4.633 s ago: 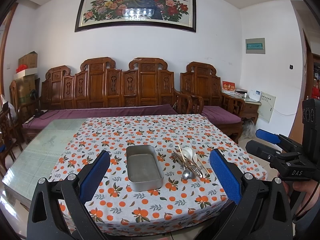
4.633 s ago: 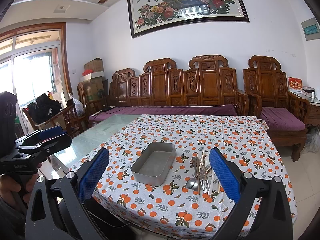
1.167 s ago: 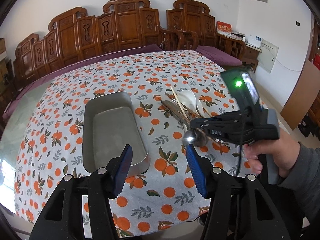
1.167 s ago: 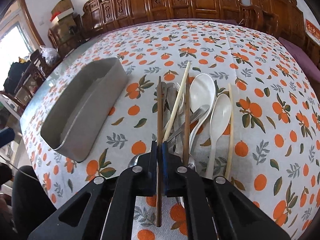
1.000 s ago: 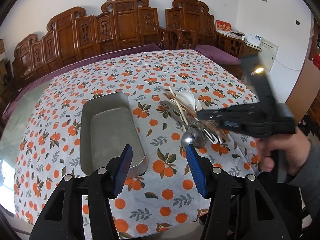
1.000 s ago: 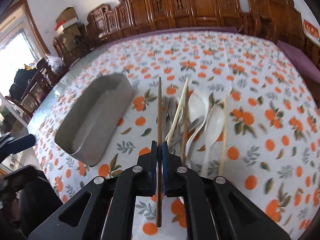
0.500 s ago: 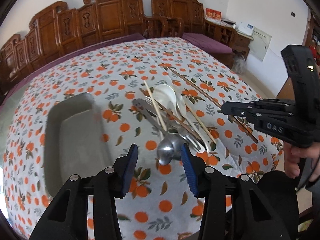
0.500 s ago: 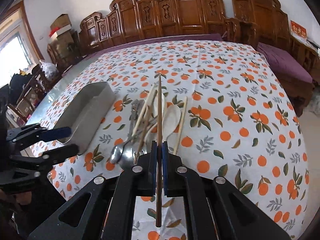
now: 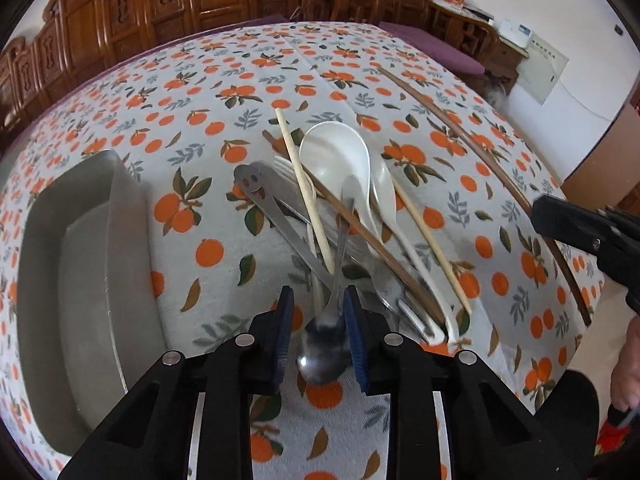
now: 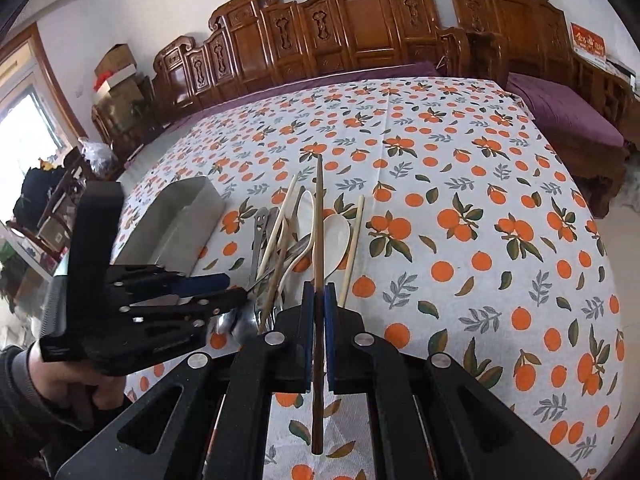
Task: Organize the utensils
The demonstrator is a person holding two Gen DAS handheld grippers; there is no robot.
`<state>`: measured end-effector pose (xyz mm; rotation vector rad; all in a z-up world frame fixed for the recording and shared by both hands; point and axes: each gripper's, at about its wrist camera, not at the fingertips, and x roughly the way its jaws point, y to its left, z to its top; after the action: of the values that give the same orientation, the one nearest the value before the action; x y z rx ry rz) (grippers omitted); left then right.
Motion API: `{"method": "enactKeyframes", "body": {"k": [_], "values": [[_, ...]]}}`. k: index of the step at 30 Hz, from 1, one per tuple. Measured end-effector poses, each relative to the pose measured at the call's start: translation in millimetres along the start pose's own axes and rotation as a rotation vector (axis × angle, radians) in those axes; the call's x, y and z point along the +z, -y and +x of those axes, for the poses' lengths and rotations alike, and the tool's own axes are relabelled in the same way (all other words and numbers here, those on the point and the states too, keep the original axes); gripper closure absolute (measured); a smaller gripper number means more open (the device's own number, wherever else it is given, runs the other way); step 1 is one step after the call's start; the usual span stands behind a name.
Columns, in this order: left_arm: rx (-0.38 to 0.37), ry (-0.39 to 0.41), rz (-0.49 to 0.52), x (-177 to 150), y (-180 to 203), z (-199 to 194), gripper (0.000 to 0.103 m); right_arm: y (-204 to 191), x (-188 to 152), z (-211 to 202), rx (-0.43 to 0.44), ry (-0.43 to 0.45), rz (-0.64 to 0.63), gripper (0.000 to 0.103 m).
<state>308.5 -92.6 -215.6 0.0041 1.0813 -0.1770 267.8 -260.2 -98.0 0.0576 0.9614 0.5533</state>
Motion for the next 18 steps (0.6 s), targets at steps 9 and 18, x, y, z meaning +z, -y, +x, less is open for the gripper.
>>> {"method": "enactKeyframes", "body": {"k": [9, 18], "values": [[0.012, -0.044, -0.002, 14.1, 5.1, 7.0, 0.094, 1.8, 1.8, -3.0, 0.008, 0.006, 0.013, 0.097], [0.034, -0.079, 0.020, 6.0, -0.2, 2.0, 0.100, -4.1, 3.9, -6.3, 0.014, 0.013, -0.001, 0.097]]}}
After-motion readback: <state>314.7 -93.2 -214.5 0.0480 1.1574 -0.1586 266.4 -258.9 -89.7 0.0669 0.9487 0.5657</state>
